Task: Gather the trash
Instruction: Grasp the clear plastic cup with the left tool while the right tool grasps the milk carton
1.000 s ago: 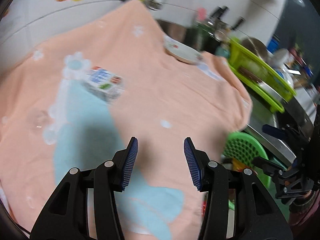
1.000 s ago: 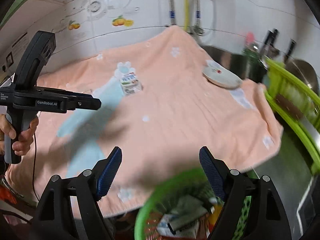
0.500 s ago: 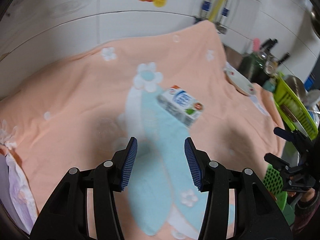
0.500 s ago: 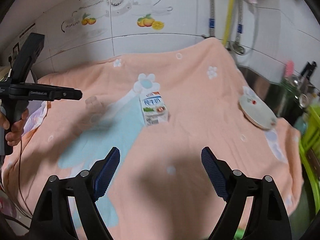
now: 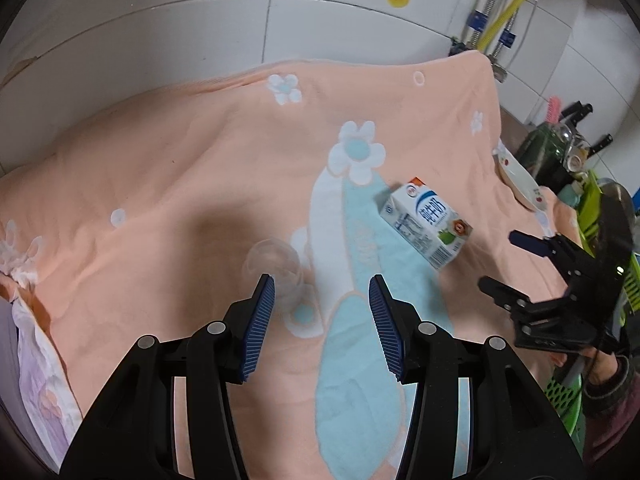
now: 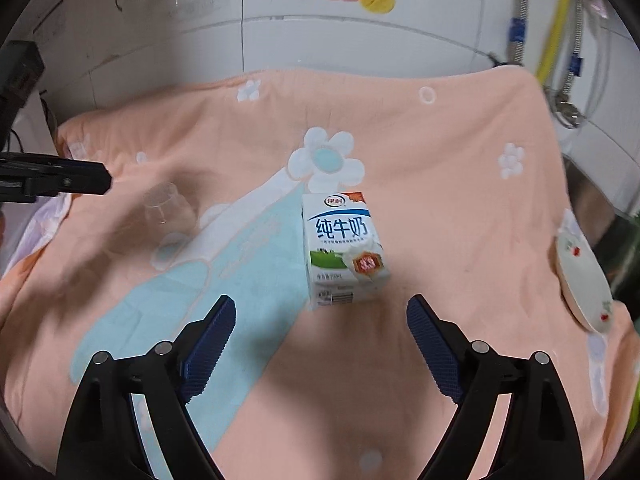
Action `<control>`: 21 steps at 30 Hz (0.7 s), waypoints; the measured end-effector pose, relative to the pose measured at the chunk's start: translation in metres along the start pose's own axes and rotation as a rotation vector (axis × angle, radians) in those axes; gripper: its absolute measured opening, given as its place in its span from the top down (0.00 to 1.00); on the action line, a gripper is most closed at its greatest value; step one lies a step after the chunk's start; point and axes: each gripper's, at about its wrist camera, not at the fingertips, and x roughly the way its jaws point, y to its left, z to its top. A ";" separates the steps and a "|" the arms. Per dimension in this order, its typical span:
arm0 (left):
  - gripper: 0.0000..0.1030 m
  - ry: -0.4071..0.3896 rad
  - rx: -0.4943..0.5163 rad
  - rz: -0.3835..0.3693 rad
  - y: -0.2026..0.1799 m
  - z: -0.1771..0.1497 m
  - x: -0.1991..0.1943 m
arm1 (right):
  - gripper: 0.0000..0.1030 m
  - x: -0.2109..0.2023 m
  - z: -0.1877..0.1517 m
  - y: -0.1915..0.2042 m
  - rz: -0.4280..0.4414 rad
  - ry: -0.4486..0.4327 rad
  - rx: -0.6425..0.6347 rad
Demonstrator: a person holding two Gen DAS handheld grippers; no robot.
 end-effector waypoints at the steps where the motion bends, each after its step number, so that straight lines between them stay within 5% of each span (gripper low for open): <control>1: 0.49 0.000 -0.001 0.003 0.002 0.002 0.003 | 0.18 0.008 0.003 -0.001 0.003 0.008 0.002; 12: 0.49 0.021 -0.017 0.016 0.016 0.009 0.028 | 0.16 0.065 0.027 -0.017 -0.020 0.075 -0.029; 21: 0.39 0.058 -0.012 0.037 0.020 0.014 0.058 | 0.15 0.095 0.039 -0.029 0.018 0.114 0.002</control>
